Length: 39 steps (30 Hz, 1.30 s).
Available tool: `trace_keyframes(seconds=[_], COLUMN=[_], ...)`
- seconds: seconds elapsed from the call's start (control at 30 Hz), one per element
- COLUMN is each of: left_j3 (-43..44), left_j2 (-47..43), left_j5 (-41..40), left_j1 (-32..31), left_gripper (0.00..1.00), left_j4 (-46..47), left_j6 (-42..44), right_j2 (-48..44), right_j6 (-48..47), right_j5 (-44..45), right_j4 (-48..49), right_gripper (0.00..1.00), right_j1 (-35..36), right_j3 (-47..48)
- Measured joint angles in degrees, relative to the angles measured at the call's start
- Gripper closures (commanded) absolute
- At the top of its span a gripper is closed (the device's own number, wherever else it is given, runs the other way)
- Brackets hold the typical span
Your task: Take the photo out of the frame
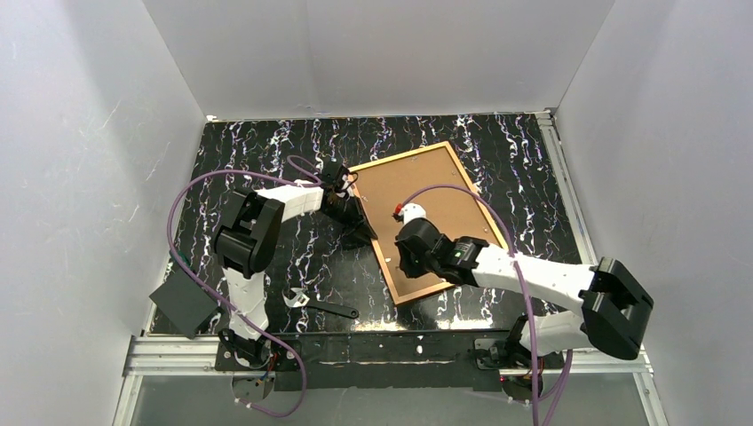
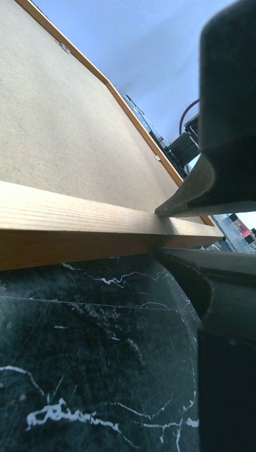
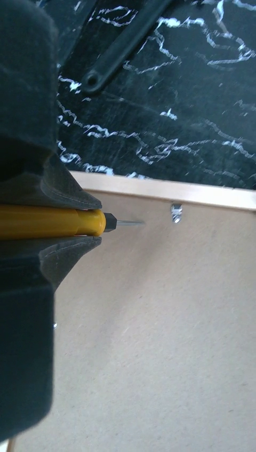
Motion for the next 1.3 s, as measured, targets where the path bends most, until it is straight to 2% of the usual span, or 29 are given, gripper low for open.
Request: trace_keyframes(seconds=[0.3, 0.5, 0.9, 1.07, 1.3], left_j3=[0.07, -0.48, -2.82, -2.73, -2.43], left_j2=[0.42, 0.46, -0.22, -0.24, -0.24], left_j5=[0.85, 1.57, 2.95, 2.95, 2.60], left_j1=[0.33, 0.59, 0.87, 0.87, 0.87], left_gripper=[1.00, 1.00, 1.00, 1.00, 1.00], left_j4=[0.02, 0.72, 3.72, 3.67, 3.21], left_j6=[-0.83, -1.64, -3.06, -3.04, -2.78], right_j2=[6.14, 9.51, 19.96, 16.85, 5.38], right_j6=[-1.09, -1.66, -4.74, -6.56, -4.76], right_j5=[7.89, 12.35, 24.35, 24.70, 19.58], right_j4=[3.80, 2.78, 4.37, 1.97, -0.11], right_gripper=[0.99, 0.99, 0.99, 0.99, 0.99], right_j1=[4.79, 6.88, 7.26, 7.02, 7.10], right_j3=[3.28, 6.36, 14.38, 14.80, 12.39])
